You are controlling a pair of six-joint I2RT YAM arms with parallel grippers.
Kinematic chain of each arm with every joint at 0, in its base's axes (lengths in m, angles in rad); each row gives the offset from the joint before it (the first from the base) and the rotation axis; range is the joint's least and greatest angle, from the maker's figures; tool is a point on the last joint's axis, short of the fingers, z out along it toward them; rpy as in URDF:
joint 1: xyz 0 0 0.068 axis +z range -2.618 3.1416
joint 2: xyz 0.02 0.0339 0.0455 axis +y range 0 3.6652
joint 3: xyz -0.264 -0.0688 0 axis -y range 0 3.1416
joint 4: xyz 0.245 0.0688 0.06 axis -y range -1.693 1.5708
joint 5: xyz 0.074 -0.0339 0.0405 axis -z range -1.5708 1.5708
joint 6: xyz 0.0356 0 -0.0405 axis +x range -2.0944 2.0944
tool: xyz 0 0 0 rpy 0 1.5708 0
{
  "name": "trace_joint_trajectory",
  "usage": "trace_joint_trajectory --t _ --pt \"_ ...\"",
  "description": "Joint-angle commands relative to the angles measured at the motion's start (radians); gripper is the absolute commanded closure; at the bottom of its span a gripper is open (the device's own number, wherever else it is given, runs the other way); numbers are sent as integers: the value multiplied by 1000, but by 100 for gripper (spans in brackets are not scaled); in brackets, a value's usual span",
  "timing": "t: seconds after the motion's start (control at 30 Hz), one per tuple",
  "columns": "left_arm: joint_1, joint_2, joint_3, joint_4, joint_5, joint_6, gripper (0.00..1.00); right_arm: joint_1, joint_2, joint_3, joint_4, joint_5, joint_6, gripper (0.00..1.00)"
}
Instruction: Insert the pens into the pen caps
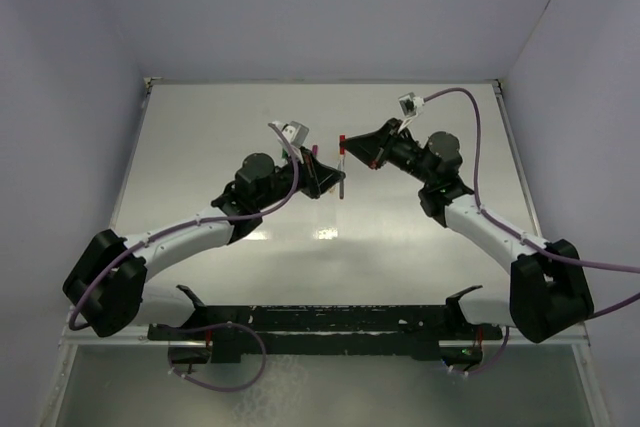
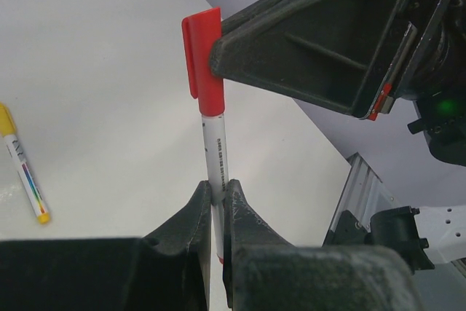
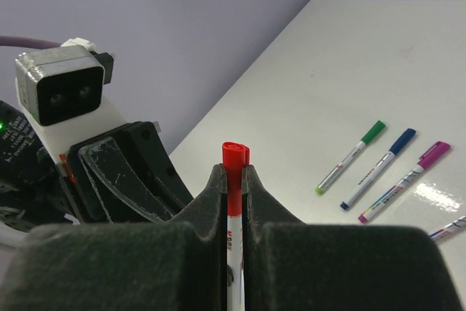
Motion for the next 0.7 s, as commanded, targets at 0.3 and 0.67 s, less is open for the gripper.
trace_joint_trajectory --t 0.3,0.67 --pt "125 12 134 340 3 9 100 63 48 88 -575 0 -293 100" --pt "136 51 209 304 -8 54 100 115 130 152 -757 107 -372 100"
